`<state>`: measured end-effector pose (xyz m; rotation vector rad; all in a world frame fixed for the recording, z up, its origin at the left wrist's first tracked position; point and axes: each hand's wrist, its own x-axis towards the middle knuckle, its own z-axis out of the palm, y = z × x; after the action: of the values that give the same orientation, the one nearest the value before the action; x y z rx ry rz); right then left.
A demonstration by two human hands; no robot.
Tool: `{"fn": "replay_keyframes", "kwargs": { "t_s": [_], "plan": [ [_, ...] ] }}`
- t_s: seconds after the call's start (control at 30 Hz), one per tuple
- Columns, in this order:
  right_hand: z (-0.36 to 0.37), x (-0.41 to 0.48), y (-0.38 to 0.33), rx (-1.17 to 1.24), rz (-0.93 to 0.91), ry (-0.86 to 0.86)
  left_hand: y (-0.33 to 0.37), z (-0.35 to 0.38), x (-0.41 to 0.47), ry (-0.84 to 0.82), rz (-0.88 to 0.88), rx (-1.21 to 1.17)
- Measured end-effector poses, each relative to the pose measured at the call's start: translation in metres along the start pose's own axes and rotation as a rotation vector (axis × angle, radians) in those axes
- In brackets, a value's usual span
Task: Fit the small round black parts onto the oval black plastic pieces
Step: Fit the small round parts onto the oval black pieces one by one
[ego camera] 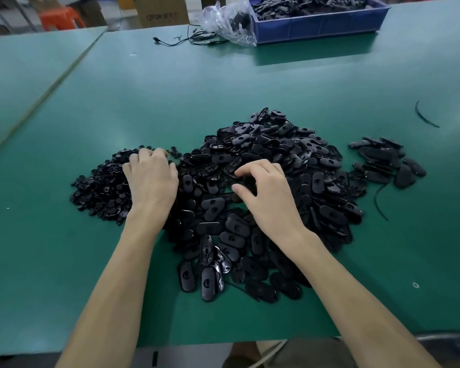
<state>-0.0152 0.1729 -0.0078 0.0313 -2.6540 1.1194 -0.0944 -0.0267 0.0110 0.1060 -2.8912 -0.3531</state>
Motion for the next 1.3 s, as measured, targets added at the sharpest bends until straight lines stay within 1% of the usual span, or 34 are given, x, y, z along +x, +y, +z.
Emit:
{"fn": "replay_keyframes", "kwargs": {
  "t_s": [0.1, 0.23, 0.63, 0.7, 0.8, 0.9, 1.0, 1.13, 1.3],
  "plan": [
    [-0.002, 0.001, 0.001, 0.037, 0.023, 0.044, -0.001, 0.003, 0.002, -0.016, -0.013, -0.004],
    [-0.001, 0.002, 0.002, 0.065, 0.045, 0.041, 0.001, 0.006, 0.003, 0.019, -0.017, -0.079],
    [-0.004, 0.002, 0.002, 0.161, 0.063, 0.081, -0.003, 0.003, 0.0, 0.204, 0.017, -0.2],
    [-0.005, 0.002, 0.0, 0.19, 0.067, 0.098, -0.002, 0.001, -0.001, 0.235, 0.05, -0.291],
    [-0.007, 0.002, -0.002, 0.246, 0.093, 0.123, 0.005, -0.003, -0.005, 0.25, 0.125, -0.579],
    [-0.008, 0.001, -0.002, 0.283, 0.129, 0.125, 0.019, -0.004, -0.012, 0.189, 0.166, -0.813],
    [-0.01, 0.003, -0.001, 0.336, 0.153, 0.143, 0.032, 0.0, -0.019, 0.042, 0.218, -0.981],
    [-0.011, 0.004, -0.001, 0.419, 0.159, 0.173, 0.042, 0.006, -0.026, -0.121, 0.245, -1.114],
    [-0.011, 0.004, -0.001, 0.453, 0.158, 0.172, 0.042, 0.006, -0.026, -0.198, 0.207, -1.183]
  ]
}}
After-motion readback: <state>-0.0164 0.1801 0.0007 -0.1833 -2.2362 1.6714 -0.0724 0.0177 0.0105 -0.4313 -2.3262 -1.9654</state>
